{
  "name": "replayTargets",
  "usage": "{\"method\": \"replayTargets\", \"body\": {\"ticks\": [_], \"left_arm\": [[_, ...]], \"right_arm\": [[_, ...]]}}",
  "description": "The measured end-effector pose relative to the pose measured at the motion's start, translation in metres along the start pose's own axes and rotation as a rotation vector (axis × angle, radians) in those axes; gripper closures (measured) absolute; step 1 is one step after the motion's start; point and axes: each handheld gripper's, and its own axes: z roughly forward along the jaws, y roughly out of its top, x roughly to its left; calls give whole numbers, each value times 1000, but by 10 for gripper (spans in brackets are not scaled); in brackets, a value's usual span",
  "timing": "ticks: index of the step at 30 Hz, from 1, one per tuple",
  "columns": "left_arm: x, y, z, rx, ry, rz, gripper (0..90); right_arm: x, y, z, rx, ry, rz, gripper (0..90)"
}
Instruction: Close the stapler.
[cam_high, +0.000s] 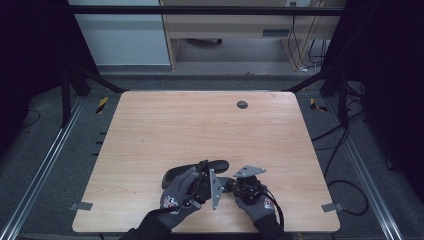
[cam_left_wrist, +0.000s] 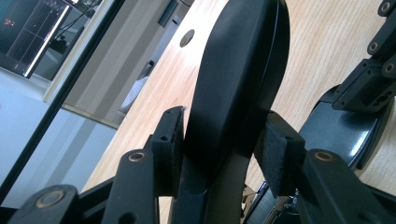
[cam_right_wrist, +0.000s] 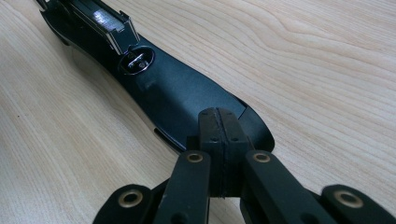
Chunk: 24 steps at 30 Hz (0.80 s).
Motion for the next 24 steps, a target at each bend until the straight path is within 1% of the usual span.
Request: {"method": "replayTargets", "body": {"ticks": [2, 4, 7, 8, 10, 11, 14, 15, 18, 19, 20, 21, 22, 24], "left_arm": [[-1, 0, 0, 0, -2, -2, 545], [-1, 0, 0, 1, -1, 8, 545], [-4, 0, 2, -2, 0, 13, 545], [-4, 0, 2, 4, 1, 23, 545], [-5, 0, 2, 3, 1, 25, 544], [-7, 0, 3, 7, 2, 39, 544], [-10, 0, 4, 2, 0, 37, 543], [-10, 0, 4, 2, 1, 47, 543], [-10, 0, 4, 4, 0, 52, 542], [-11, 0, 4, 8, -1, 42, 542], [-12, 0, 4, 10, -2, 47, 542], [-11, 0, 5, 11, -1, 65, 541], [-13, -1, 5, 7, -5, 48, 541], [-15, -1, 6, 12, -7, 61, 540]], "right_arm": [[0, 0, 0, 0, 0, 0, 900], [0, 0, 0, 0, 1, 0, 900], [0, 0, 0, 0, 1, 0, 900], [0, 0, 0, 0, 1, 0, 900], [0, 0, 0, 3, 1, -1, 900], [0, 0, 0, 2, 1, -1, 900], [0, 0, 0, 2, 1, -7, 900], [1, 0, 0, 2, 3, -2, 900], [0, 0, 0, 3, 3, -4, 900], [0, 0, 0, 3, 3, -4, 900], [0, 0, 0, 3, 1, -6, 900], [0, 0, 0, 0, 0, -11, 900], [0, 0, 0, 3, 5, -12, 900], [0, 0, 0, 3, 0, -5, 900]]}}
